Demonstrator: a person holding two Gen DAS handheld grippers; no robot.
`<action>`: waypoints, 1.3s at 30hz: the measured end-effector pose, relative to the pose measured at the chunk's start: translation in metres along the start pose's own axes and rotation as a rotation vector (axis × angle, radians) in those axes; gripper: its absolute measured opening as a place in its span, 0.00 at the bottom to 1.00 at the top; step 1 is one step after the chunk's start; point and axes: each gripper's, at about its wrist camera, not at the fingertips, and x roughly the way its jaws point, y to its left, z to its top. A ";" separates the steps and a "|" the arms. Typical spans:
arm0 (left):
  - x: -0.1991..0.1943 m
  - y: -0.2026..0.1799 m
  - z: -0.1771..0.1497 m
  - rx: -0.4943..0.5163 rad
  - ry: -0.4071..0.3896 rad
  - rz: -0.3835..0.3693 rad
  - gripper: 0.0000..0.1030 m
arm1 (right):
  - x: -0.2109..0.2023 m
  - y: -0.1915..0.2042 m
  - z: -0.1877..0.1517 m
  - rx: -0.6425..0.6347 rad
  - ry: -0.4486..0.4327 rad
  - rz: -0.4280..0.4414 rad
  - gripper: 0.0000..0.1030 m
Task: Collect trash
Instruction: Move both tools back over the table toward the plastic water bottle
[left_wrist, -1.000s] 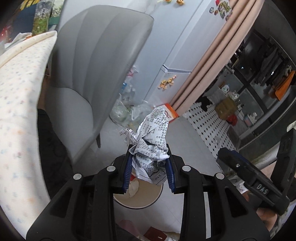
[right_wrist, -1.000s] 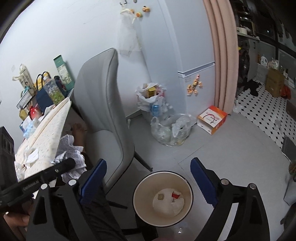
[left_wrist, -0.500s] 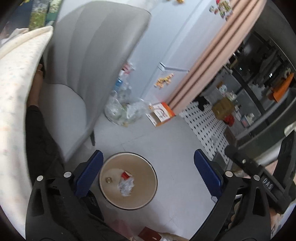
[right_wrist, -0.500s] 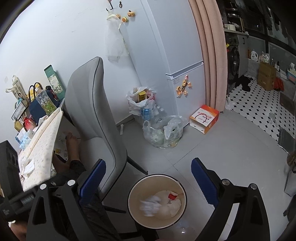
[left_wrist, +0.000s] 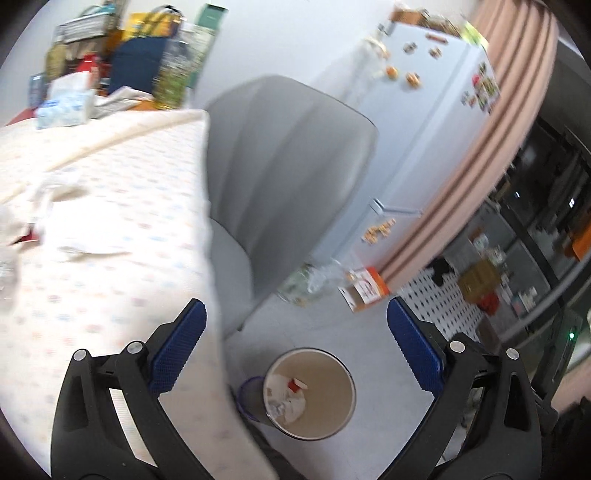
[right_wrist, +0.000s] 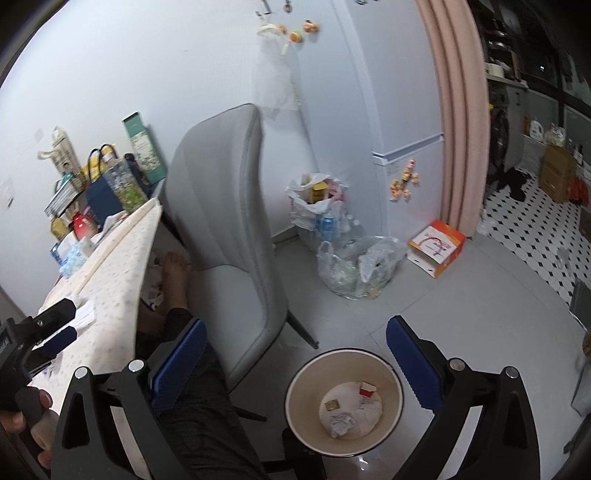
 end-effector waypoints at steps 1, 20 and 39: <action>-0.006 0.008 0.001 -0.012 -0.014 0.010 0.94 | 0.000 0.006 -0.001 -0.009 0.003 0.007 0.93; -0.094 0.151 0.000 -0.239 -0.193 0.176 0.94 | 0.005 0.152 -0.013 -0.180 0.051 0.191 0.93; -0.097 0.233 -0.016 -0.418 -0.214 0.290 0.63 | 0.048 0.254 -0.029 -0.260 0.161 0.350 0.76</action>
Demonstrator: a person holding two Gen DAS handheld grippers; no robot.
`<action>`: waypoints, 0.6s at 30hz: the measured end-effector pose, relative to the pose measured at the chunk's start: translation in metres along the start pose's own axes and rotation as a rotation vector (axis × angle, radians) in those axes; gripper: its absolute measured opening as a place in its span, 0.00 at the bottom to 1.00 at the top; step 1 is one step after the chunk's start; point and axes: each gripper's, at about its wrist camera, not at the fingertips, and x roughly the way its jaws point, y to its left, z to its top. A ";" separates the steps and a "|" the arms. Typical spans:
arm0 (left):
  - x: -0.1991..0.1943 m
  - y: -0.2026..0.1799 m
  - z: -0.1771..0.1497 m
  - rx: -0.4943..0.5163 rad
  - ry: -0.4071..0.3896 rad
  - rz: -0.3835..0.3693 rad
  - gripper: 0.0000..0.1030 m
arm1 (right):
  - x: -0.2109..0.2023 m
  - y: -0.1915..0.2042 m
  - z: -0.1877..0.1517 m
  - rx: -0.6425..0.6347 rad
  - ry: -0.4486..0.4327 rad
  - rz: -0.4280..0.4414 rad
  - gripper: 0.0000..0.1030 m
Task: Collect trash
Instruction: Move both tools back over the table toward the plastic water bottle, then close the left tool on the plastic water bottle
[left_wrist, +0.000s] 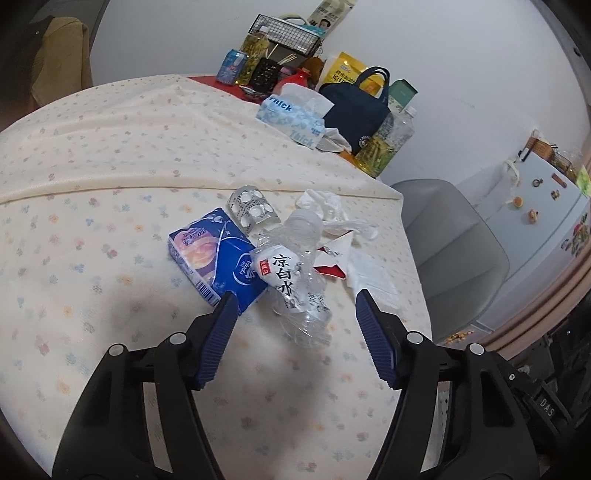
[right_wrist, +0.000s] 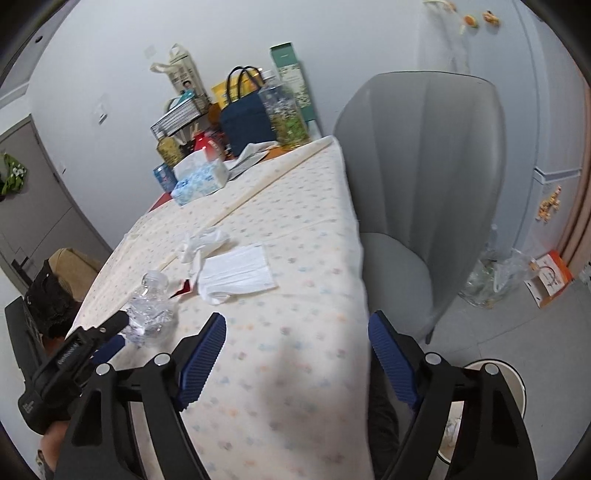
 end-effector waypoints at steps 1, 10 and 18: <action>0.003 0.001 0.001 -0.007 0.003 0.001 0.60 | 0.004 0.003 0.001 -0.006 0.004 0.004 0.76; 0.017 0.002 0.006 -0.040 0.016 -0.016 0.30 | 0.041 0.036 0.007 -0.064 0.051 0.027 0.76; -0.013 0.005 0.014 -0.027 -0.042 -0.027 0.30 | 0.080 0.070 0.011 -0.160 0.096 0.032 0.71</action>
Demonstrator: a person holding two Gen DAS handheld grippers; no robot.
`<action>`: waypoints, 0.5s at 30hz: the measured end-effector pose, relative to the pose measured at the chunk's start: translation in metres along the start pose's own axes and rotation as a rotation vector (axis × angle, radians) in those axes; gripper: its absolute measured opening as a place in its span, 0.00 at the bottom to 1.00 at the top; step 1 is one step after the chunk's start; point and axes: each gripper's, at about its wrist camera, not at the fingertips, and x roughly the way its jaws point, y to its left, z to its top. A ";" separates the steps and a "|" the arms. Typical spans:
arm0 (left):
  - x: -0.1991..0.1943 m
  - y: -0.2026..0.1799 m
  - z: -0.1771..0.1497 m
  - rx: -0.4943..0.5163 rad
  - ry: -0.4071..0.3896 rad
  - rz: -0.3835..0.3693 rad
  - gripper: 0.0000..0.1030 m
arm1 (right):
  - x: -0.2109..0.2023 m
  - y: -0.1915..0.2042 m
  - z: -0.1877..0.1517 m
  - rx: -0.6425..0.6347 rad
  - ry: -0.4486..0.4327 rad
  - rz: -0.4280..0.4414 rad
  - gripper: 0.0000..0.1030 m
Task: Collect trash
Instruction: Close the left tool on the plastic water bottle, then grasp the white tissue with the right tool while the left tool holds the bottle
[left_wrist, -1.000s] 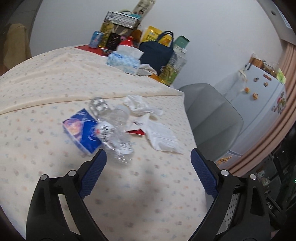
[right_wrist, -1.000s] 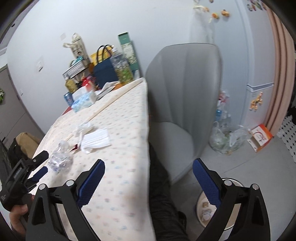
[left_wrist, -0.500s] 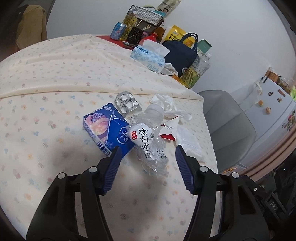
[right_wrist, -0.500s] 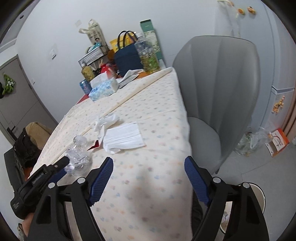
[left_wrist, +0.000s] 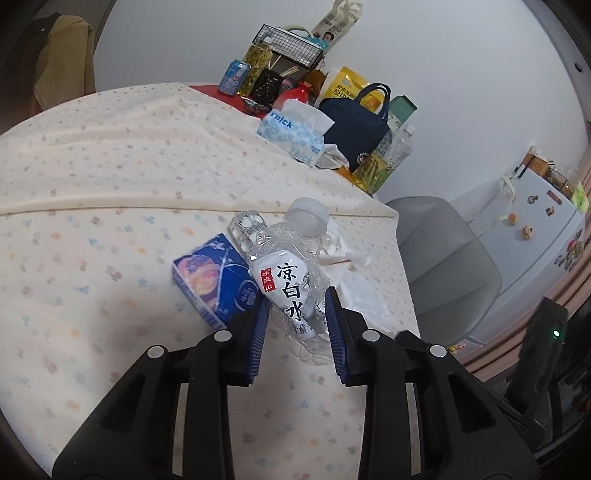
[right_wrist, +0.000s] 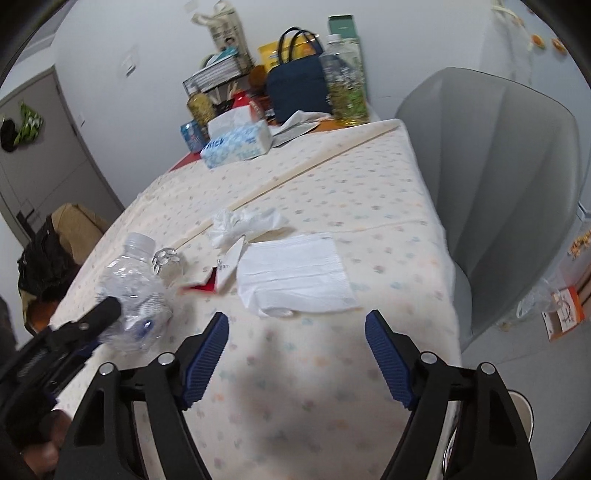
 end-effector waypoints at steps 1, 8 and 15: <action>-0.002 0.003 0.001 -0.005 -0.002 0.005 0.30 | 0.005 0.004 0.002 -0.011 0.004 0.001 0.69; -0.011 0.024 0.004 -0.029 -0.003 0.034 0.30 | 0.040 0.014 0.005 -0.039 0.081 -0.017 0.24; -0.016 0.014 0.001 -0.017 -0.010 -0.018 0.30 | 0.005 0.015 -0.009 -0.036 0.043 0.029 0.10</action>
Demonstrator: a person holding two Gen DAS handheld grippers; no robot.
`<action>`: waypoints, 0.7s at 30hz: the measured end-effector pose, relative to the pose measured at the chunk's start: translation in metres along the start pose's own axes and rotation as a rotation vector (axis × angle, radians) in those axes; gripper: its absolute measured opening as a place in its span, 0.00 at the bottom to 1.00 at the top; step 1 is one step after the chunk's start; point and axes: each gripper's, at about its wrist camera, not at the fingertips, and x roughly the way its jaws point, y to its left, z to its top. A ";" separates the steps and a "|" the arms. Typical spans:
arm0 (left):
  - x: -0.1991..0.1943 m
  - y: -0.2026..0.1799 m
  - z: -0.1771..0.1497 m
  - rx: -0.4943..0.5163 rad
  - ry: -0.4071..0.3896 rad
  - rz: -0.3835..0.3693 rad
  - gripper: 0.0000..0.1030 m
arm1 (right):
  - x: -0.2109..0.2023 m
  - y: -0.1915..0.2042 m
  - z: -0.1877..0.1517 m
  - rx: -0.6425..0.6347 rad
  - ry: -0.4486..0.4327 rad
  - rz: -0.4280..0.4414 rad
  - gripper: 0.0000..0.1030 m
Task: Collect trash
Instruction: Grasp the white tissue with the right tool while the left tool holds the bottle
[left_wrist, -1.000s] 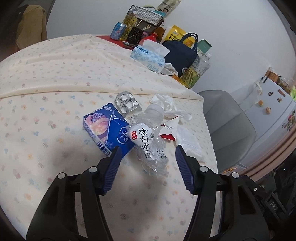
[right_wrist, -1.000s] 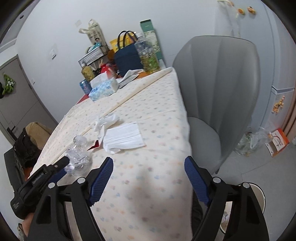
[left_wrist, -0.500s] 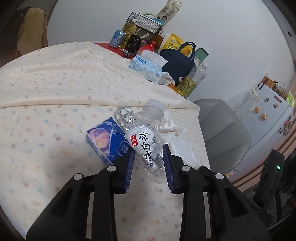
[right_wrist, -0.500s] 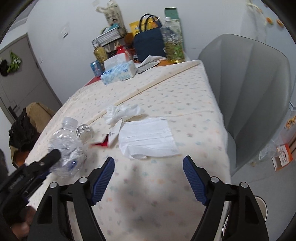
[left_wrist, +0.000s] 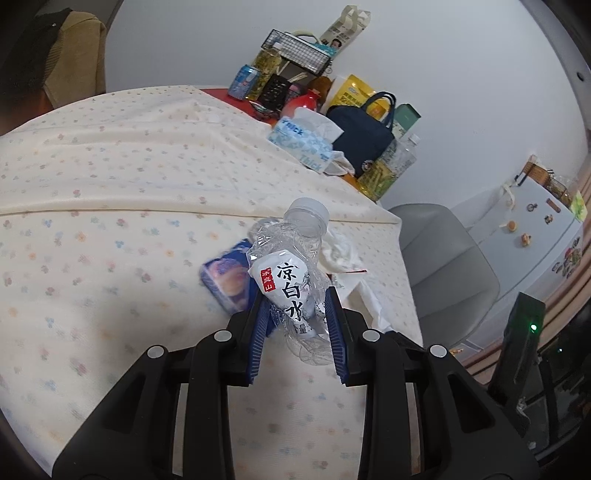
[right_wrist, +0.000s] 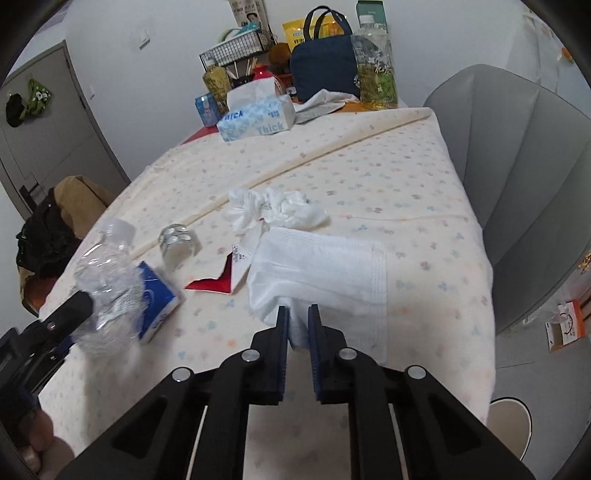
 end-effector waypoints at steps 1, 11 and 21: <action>0.001 -0.004 -0.001 0.007 0.002 -0.010 0.30 | -0.006 -0.002 -0.003 0.010 -0.004 0.006 0.10; 0.005 -0.049 -0.014 0.074 0.039 -0.104 0.30 | -0.067 -0.025 -0.024 0.083 -0.072 0.010 0.09; 0.013 -0.105 -0.036 0.163 0.088 -0.172 0.30 | -0.110 -0.076 -0.037 0.140 -0.125 -0.061 0.09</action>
